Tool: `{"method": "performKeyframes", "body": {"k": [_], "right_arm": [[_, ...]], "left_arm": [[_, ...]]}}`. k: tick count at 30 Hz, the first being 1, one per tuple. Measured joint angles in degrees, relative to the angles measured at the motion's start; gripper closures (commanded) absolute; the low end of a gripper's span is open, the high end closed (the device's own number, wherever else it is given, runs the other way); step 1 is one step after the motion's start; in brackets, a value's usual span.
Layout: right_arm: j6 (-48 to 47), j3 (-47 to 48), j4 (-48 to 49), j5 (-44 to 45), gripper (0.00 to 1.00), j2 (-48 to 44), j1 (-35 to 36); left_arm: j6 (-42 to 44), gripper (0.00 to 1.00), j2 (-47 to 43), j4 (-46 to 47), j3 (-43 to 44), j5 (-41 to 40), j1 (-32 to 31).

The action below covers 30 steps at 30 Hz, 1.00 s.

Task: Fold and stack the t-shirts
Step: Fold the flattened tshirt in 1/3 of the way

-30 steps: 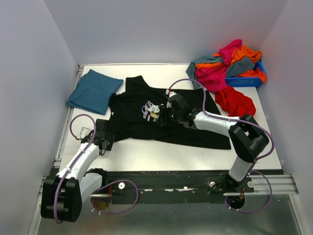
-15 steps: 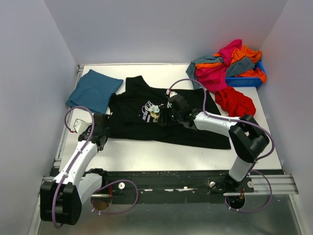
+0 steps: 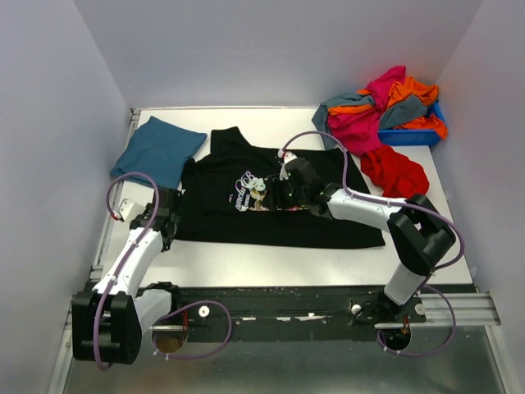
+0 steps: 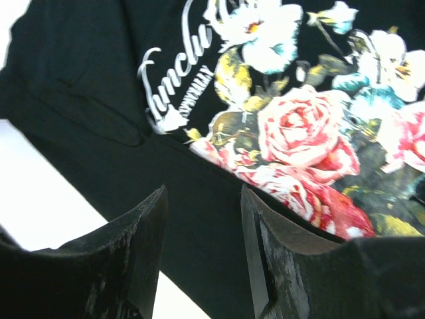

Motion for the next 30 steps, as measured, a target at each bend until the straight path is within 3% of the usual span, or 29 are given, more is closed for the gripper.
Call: {"method": "performKeyframes", "body": {"k": [5,13,30], "right_arm": [[-2.0,1.2,1.7,-5.4,0.48,0.4,0.5],[-5.4,17.1,-3.9,-5.9,0.5,9.6,8.0],[-17.9,43.0,-17.5,3.8,0.51,29.7,16.0]], "left_arm": [[5.3,0.28,2.5,-1.3,5.5,-1.0,0.3],[12.0,0.31,5.7,1.5,9.1,-0.3,2.2],[17.1,0.33,9.4,5.9,15.1,2.3,3.8]]}}
